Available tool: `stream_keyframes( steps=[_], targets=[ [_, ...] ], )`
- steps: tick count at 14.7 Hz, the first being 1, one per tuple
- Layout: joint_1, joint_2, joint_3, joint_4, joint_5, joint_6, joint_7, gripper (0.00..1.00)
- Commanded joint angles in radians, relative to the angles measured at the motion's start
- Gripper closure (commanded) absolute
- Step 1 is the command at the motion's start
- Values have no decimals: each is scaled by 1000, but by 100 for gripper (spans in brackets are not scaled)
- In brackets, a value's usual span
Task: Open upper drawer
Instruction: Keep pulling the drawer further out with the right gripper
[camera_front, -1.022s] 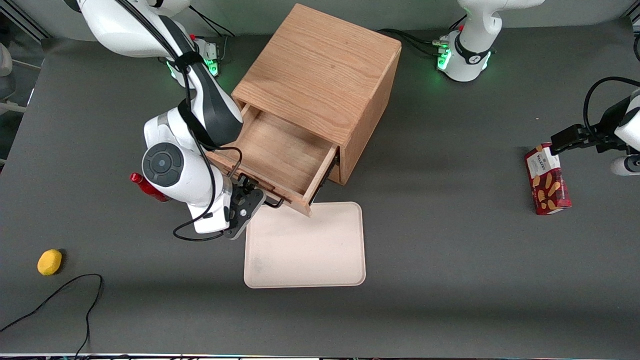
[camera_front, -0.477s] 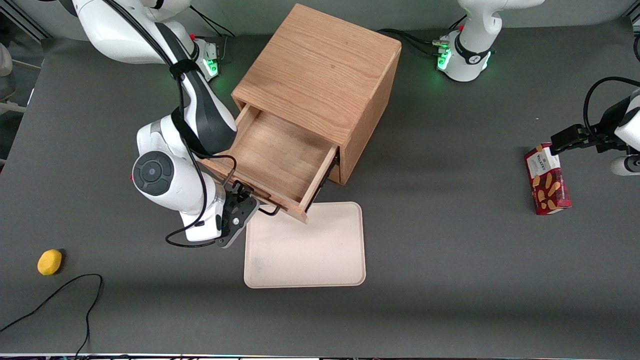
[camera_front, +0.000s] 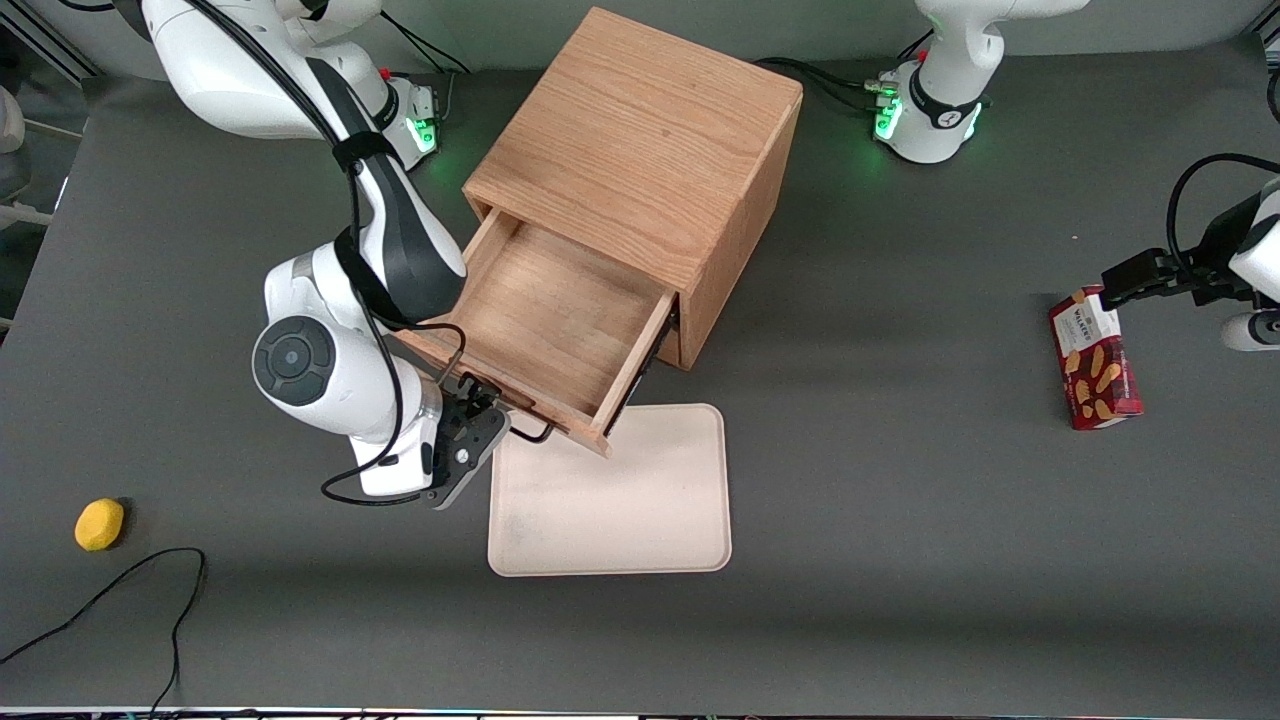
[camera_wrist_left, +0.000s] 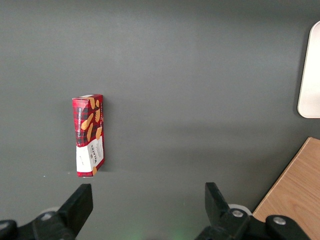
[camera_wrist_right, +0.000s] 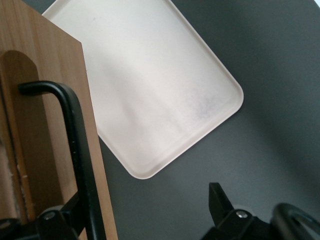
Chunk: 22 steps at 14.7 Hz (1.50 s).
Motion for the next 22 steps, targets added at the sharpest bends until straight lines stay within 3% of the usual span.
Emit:
stream_keyframes(
  steps=[1,22],
  targets=[
    [-23,41,16,63,4,-17,-20,0],
    [-74,81,24,137,4,-28,-92,0]
  ],
)
